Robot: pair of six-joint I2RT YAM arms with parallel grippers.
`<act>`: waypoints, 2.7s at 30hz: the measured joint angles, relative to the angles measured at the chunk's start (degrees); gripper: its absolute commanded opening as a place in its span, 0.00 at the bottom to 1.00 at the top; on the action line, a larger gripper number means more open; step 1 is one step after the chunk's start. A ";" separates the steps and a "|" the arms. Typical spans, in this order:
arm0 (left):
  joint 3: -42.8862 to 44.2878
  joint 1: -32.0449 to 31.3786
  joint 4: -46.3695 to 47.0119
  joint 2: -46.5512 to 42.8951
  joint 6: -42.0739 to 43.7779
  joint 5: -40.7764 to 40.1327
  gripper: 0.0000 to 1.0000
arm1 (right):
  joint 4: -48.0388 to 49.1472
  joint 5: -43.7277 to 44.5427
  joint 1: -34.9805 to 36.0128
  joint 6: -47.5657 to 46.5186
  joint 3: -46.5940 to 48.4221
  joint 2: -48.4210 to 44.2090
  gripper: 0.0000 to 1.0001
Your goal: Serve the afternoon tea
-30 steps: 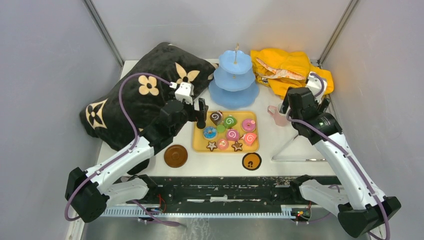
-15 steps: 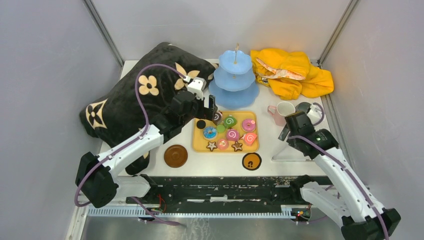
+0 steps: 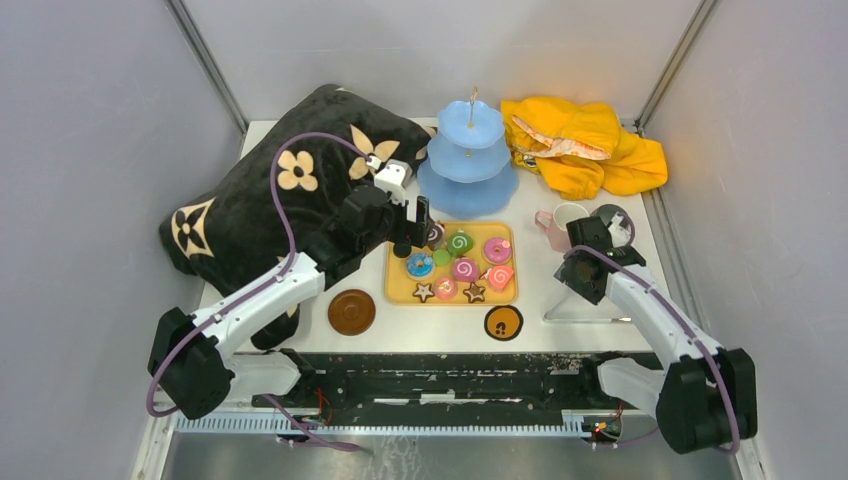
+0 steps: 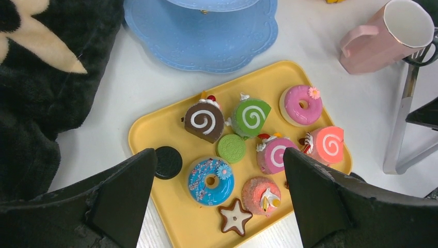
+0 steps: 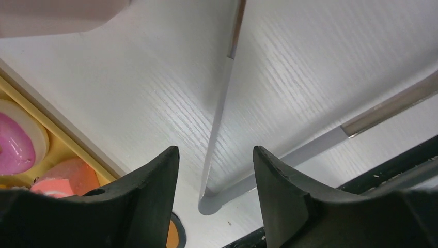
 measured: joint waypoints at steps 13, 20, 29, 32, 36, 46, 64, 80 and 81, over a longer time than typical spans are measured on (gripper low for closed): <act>-0.52 0.00 -0.02 -0.35 0.00 0.63 0.99 | 8.35 -2.67 -2.69 0.02 -3.87 9.53 0.34; -0.52 0.00 0.00 0.55 0.00 0.98 0.99 | 9.75 -3.28 -2.86 -1.57 -5.05 9.11 0.09; -0.52 0.00 0.00 1.75 0.00 1.42 0.99 | 10.19 -5.99 -3.06 -4.22 -5.20 8.94 0.03; -0.52 0.00 0.02 1.88 0.00 1.81 0.99 | 10.51 -6.93 -3.06 -5.25 -5.20 8.96 0.02; -0.52 0.00 0.00 2.23 0.00 1.97 0.99 | 11.17 -7.96 -3.06 -6.60 -5.03 9.38 0.01; -0.52 0.00 0.00 2.40 0.00 1.95 0.99 | 14.62 -12.70 -3.10 -10.58 -0.63 15.98 0.01; -0.52 0.00 -0.02 3.19 0.02 1.95 0.99 | 7.78 -12.13 -2.82 -15.76 0.83 12.33 0.78; -0.52 0.00 -0.02 3.78 0.02 2.01 0.99 | -6.91 -2.23 -6.80 -5.07 -0.61 -5.27 0.80; -0.52 0.00 -0.02 3.78 0.02 2.01 0.99 | -6.58 -2.14 -7.65 -4.46 -1.53 -5.16 0.77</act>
